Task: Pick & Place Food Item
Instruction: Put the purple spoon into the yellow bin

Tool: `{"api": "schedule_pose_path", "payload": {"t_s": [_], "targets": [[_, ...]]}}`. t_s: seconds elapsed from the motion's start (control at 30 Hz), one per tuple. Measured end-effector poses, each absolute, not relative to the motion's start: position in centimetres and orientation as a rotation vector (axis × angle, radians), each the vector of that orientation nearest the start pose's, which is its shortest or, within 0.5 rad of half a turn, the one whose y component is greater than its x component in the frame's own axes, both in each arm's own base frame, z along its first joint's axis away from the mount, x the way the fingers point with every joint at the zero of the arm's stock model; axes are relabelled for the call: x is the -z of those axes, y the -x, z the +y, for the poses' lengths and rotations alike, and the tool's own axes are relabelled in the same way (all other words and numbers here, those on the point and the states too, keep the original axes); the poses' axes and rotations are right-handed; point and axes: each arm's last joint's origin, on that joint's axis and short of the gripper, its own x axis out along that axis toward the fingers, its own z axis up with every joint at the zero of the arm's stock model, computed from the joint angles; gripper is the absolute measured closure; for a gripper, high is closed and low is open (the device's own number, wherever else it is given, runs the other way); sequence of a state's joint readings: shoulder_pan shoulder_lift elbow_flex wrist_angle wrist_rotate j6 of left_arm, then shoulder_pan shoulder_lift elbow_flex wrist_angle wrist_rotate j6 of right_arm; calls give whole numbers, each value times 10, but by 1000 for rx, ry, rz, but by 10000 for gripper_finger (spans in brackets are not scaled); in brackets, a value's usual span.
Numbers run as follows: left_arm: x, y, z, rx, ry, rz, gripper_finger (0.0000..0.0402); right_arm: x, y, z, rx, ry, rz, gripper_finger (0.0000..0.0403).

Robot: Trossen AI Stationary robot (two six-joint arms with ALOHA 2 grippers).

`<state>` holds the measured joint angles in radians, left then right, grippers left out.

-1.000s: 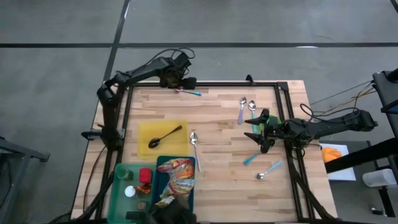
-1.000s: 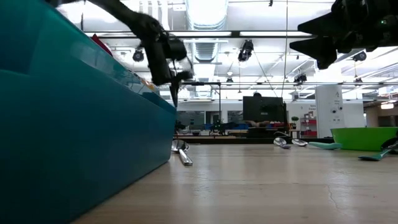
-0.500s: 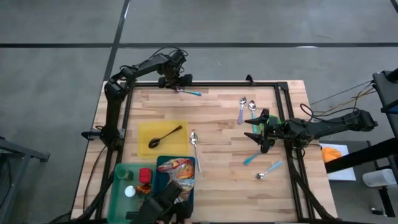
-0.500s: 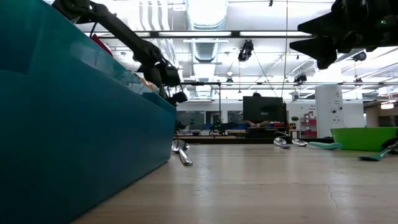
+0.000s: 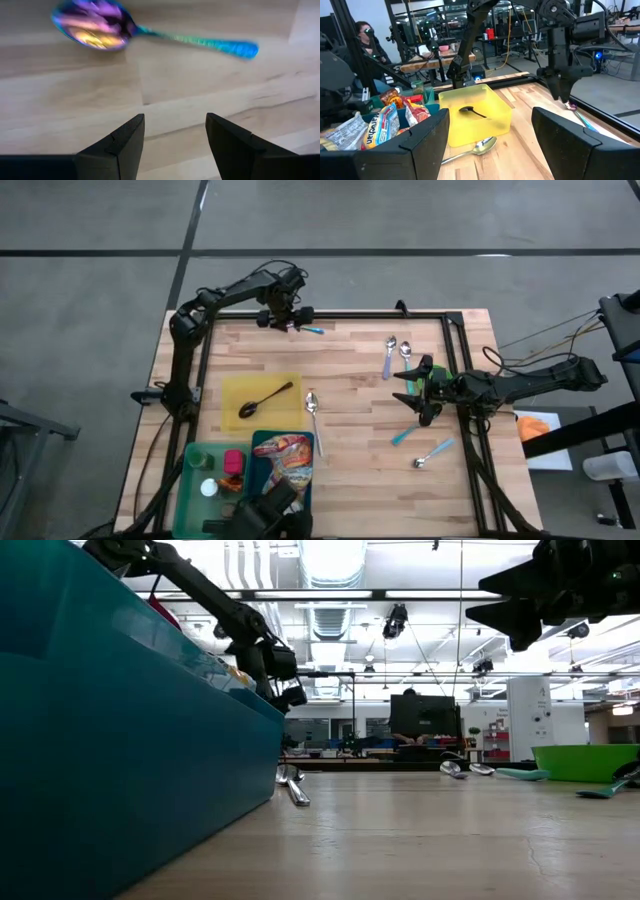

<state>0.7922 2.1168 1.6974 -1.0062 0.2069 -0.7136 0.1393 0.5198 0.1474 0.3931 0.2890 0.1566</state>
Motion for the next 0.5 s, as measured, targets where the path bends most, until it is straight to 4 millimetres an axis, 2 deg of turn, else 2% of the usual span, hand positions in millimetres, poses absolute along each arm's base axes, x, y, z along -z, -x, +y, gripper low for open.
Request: {"api": "schedule_pose_path", "payload": {"t_s": [0.13,0.27,0.4,0.5], "targets": [[-208,-305,292,-944,1241,1029,190,-203,-136,11,148,-161,-32,122],[-222,-326,285,-906,1194,951,190,-203,-136,11,148,-161,-33,122],[-225,-345,275,-881,1184,858,190,-203,-136,11,148,-161,-32,122],[-220,-354,271,-898,1178,849,190,-203,-136,11,148,-161,-32,122]]}}
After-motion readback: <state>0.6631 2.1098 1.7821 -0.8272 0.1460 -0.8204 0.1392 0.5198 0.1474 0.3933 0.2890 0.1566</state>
